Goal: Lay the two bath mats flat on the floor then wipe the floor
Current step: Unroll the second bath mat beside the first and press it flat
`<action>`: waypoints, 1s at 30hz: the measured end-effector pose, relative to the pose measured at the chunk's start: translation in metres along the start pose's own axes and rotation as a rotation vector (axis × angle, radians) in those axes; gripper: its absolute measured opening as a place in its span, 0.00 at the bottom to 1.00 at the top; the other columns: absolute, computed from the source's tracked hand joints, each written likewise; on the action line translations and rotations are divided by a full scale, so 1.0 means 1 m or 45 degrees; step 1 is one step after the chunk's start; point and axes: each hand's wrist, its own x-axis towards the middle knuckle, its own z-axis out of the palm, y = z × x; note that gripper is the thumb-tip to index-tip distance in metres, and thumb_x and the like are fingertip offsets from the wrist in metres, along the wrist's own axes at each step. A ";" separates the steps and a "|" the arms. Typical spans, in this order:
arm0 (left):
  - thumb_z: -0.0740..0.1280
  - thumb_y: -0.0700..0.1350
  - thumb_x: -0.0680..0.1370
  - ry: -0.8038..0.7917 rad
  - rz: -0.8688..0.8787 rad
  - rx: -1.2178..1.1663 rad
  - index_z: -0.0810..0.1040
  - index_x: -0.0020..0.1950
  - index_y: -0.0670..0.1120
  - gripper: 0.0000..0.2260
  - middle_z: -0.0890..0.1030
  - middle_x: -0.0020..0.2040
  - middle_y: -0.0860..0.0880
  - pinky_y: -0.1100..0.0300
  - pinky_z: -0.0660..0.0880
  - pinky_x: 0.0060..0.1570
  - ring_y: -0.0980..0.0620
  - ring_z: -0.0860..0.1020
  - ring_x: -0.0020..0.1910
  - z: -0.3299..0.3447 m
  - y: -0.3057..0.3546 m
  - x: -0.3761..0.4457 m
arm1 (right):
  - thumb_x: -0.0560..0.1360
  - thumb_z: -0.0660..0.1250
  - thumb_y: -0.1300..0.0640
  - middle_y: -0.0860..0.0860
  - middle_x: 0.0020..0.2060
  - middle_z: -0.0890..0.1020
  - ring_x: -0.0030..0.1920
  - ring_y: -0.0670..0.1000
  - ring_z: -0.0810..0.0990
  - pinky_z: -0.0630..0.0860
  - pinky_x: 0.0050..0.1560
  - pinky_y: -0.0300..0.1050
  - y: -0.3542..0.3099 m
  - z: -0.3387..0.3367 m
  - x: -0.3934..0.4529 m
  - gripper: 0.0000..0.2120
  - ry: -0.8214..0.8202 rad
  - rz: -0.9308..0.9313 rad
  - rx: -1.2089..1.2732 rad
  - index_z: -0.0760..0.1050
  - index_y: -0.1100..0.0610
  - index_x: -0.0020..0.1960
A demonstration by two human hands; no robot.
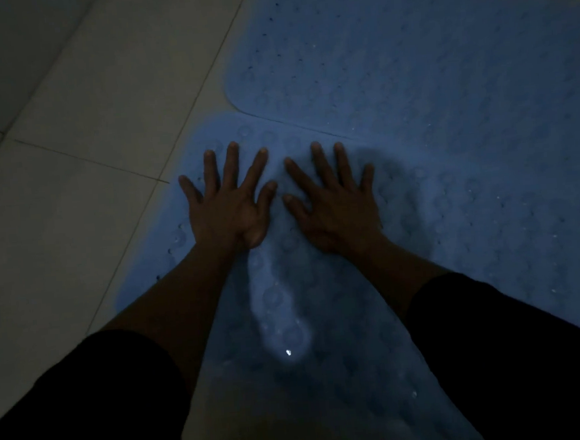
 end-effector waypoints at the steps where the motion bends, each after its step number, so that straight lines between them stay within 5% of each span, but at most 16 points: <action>1: 0.37 0.68 0.81 -0.007 -0.016 0.002 0.38 0.79 0.66 0.26 0.40 0.82 0.52 0.30 0.39 0.74 0.43 0.36 0.80 -0.001 0.002 -0.004 | 0.80 0.44 0.34 0.48 0.80 0.45 0.79 0.57 0.40 0.46 0.72 0.73 -0.002 -0.002 -0.005 0.28 -0.032 0.012 0.025 0.44 0.37 0.78; 12: 0.40 0.67 0.82 -0.004 -0.136 -0.150 0.42 0.81 0.61 0.28 0.41 0.83 0.51 0.34 0.37 0.75 0.46 0.37 0.81 0.018 -0.028 -0.141 | 0.77 0.49 0.31 0.49 0.80 0.46 0.80 0.58 0.44 0.46 0.73 0.72 -0.045 0.020 -0.131 0.34 -0.019 -0.106 0.071 0.46 0.39 0.79; 30: 0.44 0.68 0.82 0.051 -0.117 -0.104 0.43 0.80 0.65 0.28 0.42 0.83 0.52 0.26 0.42 0.72 0.44 0.38 0.81 0.029 -0.041 -0.140 | 0.77 0.47 0.29 0.49 0.80 0.42 0.79 0.58 0.37 0.44 0.72 0.73 -0.056 0.016 -0.130 0.37 -0.145 -0.094 -0.074 0.42 0.43 0.80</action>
